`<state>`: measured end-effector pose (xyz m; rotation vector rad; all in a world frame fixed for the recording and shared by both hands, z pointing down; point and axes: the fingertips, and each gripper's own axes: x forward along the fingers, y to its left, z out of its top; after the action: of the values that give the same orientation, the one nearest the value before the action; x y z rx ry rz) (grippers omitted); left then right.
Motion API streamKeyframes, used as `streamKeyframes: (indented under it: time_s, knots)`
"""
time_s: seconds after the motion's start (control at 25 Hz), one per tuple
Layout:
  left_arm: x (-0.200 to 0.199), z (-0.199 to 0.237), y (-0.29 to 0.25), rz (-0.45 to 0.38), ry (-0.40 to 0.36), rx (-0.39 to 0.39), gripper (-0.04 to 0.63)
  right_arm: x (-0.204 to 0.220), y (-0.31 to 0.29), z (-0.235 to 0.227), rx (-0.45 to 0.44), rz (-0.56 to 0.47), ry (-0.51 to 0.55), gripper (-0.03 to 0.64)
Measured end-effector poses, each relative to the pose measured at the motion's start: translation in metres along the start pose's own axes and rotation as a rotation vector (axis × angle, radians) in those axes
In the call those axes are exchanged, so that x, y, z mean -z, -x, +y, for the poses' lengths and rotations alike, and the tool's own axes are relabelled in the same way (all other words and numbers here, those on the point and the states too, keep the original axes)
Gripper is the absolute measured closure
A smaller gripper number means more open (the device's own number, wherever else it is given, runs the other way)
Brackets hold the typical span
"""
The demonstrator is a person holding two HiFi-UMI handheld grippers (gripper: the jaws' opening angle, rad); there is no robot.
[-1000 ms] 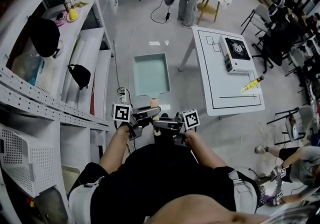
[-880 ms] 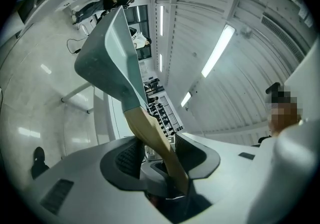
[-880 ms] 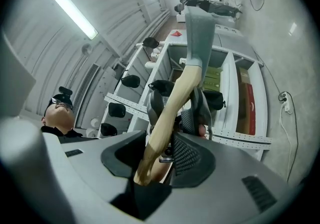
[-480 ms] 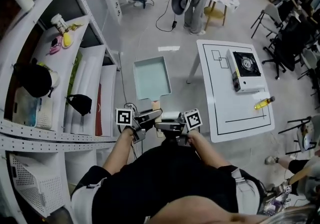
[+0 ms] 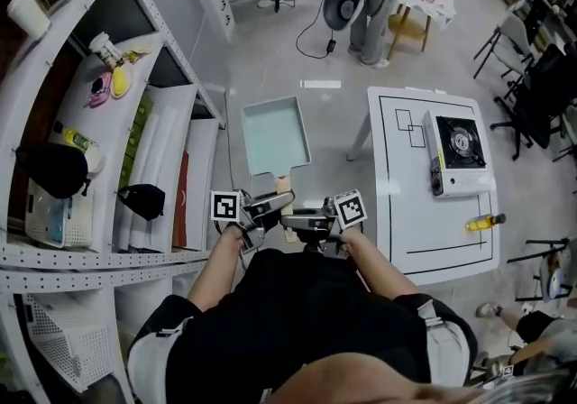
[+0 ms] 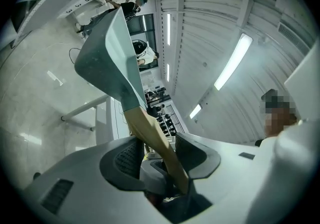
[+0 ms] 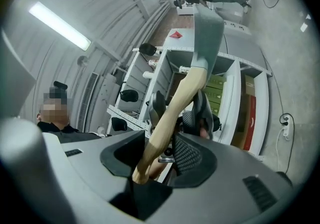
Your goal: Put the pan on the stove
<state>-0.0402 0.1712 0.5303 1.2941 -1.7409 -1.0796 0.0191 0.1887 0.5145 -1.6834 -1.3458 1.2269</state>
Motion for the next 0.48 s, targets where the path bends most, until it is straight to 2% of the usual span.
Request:
streamKeyframes:
  time_s: [0.2, 0.48]
  knots:
    - [-0.025, 0.009, -0.006, 0.005, 0.002, -0.014, 0.399, -0.027, 0.001, -0.004, -0.029, -0.02, -0.034, 0.434]
    - [-0.078, 0.033, -0.02, 0.023, 0.0, 0.023, 0.397, -0.081, -0.002, -0.032, 0.004, -0.05, -0.036, 0.431]
